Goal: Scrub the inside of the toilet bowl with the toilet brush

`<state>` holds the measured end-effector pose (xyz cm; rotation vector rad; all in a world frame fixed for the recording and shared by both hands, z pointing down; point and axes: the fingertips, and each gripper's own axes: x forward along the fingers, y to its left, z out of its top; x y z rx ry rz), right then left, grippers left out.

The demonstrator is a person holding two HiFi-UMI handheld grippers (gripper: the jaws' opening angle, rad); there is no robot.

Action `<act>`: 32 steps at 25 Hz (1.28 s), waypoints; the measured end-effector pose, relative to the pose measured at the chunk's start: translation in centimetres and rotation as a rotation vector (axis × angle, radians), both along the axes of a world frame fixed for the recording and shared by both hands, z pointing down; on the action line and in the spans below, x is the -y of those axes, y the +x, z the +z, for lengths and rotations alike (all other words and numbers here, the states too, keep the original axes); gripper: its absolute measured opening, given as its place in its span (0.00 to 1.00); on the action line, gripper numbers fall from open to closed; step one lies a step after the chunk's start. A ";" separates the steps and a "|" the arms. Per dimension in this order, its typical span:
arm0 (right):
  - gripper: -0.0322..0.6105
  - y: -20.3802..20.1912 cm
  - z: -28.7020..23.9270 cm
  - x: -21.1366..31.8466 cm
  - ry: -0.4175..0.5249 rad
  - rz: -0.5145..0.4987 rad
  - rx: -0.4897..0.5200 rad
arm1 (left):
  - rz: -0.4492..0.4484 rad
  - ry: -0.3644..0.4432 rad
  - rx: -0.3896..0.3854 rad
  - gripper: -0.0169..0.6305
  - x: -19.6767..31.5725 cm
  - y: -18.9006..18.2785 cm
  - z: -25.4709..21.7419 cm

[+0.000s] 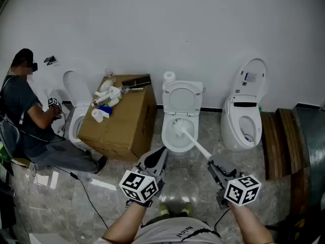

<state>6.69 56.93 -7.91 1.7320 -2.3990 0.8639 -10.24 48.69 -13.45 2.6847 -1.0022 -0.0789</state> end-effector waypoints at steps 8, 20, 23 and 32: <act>0.30 0.2 -0.2 -0.4 0.002 0.003 0.003 | 0.010 -0.007 0.003 0.04 -0.9 0.5 0.2; 0.30 2.4 0.8 -0.8 -0.028 0.018 0.062 | -0.039 -0.018 0.009 0.04 -1.2 0.8 0.9; 0.30 3.3 1.4 -1.2 -0.044 0.018 0.051 | -0.049 -0.022 0.016 0.04 -1.6 1.3 1.1; 0.30 5.7 4.6 -1.5 -0.097 0.000 0.058 | -0.086 -0.028 0.038 0.04 -2.2 2.5 2.5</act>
